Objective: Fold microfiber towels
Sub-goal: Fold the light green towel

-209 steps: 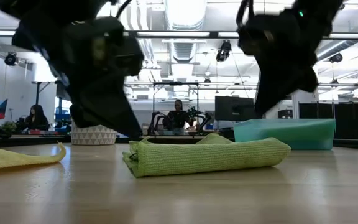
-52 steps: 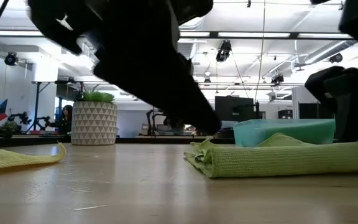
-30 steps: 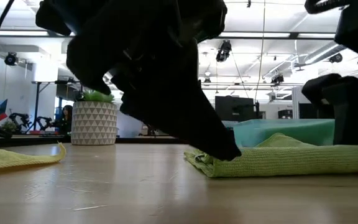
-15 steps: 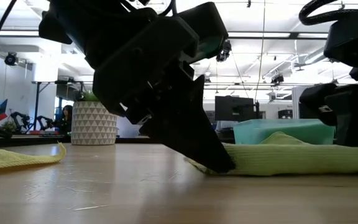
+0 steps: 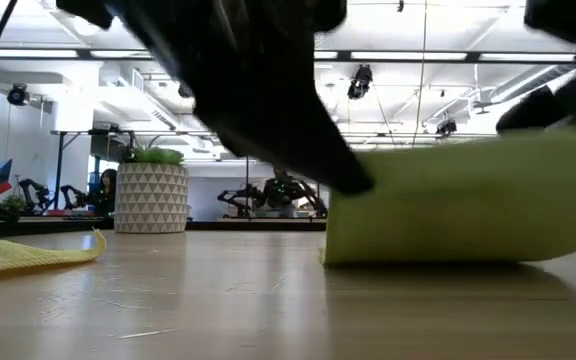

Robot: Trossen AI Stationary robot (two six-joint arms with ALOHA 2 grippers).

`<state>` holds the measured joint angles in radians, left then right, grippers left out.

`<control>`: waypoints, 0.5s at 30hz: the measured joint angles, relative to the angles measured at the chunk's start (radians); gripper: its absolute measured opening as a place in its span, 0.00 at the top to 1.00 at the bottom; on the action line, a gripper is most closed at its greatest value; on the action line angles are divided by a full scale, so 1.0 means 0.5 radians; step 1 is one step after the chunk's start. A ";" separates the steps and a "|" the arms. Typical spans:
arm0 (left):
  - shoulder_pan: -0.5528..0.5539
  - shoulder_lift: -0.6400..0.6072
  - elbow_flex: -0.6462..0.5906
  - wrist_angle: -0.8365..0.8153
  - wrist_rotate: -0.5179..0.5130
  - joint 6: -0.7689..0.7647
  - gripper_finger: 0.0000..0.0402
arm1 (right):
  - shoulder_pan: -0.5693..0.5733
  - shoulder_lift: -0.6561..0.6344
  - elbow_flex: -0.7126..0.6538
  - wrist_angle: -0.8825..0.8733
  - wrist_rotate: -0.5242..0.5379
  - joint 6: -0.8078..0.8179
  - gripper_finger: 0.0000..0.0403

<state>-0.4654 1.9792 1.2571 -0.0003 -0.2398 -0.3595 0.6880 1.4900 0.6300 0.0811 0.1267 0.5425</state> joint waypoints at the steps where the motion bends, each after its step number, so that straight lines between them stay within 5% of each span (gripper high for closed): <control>1: 0.005 -0.022 -0.005 0.028 0.053 0.001 0.99 | 0.000 -0.031 0.000 -0.005 -0.040 0.005 0.97; 5: 0.029 -0.073 -0.011 0.080 0.272 -0.002 0.99 | -0.013 -0.121 0.003 -0.029 -0.131 0.070 0.97; 15: 0.105 -0.069 -0.055 0.066 0.244 -0.001 0.99 | -0.129 -0.118 -0.001 -0.169 -0.218 0.181 0.97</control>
<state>-0.4129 1.9446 1.2295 0.0328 -0.1179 -0.3599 0.6233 1.4309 0.6294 -0.0033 0.0176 0.6332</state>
